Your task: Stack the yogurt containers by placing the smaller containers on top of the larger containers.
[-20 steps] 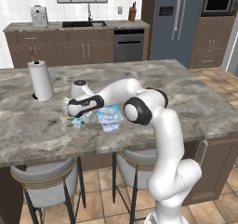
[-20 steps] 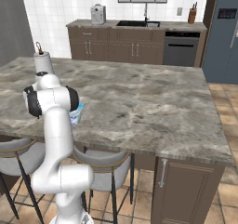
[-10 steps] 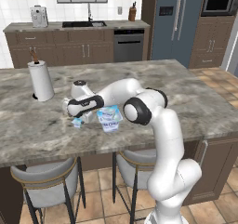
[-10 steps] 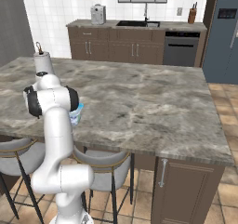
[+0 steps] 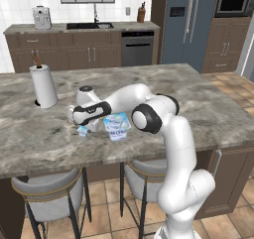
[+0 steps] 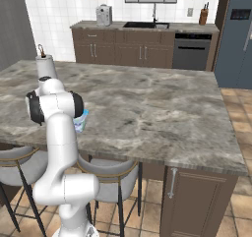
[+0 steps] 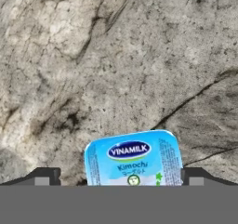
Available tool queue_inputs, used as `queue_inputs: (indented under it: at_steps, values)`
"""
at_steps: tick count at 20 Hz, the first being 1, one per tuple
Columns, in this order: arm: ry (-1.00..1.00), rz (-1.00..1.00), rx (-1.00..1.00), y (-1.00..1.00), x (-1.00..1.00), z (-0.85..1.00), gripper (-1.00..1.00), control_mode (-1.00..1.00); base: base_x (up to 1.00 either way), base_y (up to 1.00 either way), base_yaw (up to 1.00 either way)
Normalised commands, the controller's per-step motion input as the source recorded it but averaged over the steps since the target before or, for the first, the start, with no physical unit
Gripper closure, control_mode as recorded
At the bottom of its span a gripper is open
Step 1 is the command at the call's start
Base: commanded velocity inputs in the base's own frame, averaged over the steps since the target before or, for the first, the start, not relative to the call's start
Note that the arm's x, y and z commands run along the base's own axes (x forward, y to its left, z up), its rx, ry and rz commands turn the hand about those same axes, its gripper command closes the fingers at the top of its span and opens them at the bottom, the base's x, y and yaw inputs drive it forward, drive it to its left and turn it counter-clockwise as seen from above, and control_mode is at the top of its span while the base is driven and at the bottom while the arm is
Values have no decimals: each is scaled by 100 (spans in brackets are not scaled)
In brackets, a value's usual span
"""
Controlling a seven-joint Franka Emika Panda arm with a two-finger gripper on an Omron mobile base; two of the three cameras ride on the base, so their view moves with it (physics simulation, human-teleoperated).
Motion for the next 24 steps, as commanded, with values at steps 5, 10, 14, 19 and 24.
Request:
queue_inputs:
  at_steps: [5, 10, 14, 19, 24]
  values:
    - [0, 0, 0, -13, 0, -17, -100, -100, 0, 0, 0]
    - [0, 0, 0, -5, 0, -17, -100, -100, 0, 0, 0]
    - [2, 0, 0, 0, 0, -17, -100, -100, 0, 0, 0]
    - [3, 0, 0, 1, 0, -22, -100, -100, 0, 0, 0]
    - [3, 0, 0, 21, 4, -30, -100, -100, 0, 0, 0]
